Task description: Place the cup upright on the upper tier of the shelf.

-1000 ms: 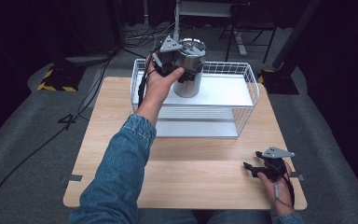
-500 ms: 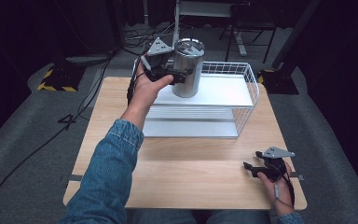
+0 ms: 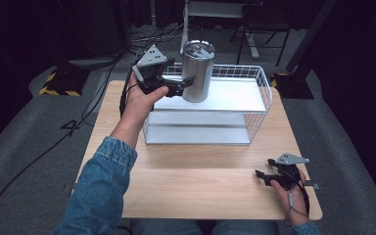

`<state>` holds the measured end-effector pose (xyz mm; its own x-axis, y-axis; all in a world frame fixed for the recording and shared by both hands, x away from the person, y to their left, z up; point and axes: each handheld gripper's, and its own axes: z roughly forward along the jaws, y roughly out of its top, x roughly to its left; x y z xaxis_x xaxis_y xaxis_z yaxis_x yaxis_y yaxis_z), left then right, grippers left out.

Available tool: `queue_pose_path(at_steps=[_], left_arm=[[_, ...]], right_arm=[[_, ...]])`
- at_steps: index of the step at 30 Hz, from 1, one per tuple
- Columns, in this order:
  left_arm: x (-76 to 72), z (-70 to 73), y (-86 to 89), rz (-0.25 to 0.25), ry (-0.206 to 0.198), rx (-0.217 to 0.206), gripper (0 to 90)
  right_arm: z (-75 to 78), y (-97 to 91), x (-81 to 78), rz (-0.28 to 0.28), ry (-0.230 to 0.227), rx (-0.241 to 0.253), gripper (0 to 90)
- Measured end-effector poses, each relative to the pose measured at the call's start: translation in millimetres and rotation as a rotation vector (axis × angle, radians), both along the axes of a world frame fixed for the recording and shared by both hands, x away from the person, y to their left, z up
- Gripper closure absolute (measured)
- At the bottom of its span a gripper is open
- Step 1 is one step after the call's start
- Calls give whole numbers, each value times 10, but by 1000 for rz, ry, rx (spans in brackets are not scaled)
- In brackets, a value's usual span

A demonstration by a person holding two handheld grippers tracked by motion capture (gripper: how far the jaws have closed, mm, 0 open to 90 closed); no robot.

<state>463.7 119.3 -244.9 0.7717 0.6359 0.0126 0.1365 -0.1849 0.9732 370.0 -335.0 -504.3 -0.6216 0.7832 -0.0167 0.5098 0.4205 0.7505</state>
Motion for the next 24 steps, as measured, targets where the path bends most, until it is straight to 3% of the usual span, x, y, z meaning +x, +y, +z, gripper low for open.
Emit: queue_pose_path(at_steps=[10, 14, 24], left_arm=[[-404, -17, 202, -25, -18, 0, 109], [-525, -42, 255, -31, -1, 27, 113], [-798, -177, 390, -30, 1, 36, 142]], right_arm=[[-3, -6, 11, -1, 8, 8, 250], [-3, -6, 12, 0, 8, 8, 250], [-3, -7, 12, 1, 9, 7, 250]])
